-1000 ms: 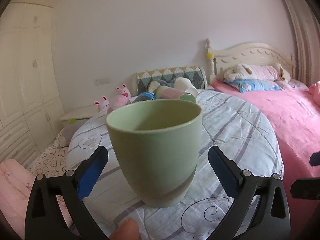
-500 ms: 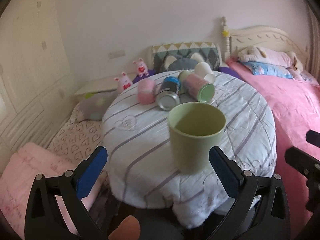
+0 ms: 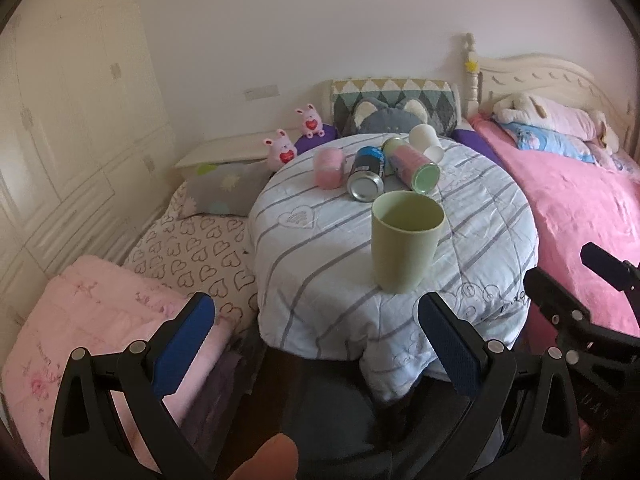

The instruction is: Flip cup upright

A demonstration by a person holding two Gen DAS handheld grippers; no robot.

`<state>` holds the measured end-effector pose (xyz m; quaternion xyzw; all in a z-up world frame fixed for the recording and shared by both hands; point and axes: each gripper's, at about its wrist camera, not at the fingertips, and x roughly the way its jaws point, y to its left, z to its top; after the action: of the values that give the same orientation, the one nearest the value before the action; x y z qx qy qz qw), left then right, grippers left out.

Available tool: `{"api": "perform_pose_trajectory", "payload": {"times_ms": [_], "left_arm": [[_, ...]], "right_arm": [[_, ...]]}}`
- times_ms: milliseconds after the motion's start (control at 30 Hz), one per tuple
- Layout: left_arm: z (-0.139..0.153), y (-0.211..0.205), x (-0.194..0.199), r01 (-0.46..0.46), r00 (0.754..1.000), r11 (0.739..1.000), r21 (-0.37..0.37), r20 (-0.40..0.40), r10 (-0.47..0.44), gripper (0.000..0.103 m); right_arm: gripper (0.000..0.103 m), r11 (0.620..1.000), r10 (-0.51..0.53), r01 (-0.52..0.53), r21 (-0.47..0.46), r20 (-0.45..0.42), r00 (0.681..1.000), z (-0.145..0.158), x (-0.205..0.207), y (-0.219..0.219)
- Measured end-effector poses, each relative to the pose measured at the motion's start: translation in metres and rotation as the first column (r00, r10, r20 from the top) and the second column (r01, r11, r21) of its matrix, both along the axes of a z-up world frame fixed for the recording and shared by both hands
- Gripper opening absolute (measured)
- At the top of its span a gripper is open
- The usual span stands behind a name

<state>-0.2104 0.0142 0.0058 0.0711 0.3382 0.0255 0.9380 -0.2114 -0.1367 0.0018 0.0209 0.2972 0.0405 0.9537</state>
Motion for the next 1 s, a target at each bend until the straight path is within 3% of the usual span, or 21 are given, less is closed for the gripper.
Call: {"api": "perform_pose_trajectory", "payload": {"times_ms": [1000], "left_arm": [[-0.004, -0.002, -0.007, 0.017, 0.999, 1.000, -0.024, -0.033, -0.017, 0.103]], "right_arm": [[0.082, 0.999, -0.046, 0.046, 0.001, 0.023, 0.999, 0.010, -0.017, -0.014]]}}
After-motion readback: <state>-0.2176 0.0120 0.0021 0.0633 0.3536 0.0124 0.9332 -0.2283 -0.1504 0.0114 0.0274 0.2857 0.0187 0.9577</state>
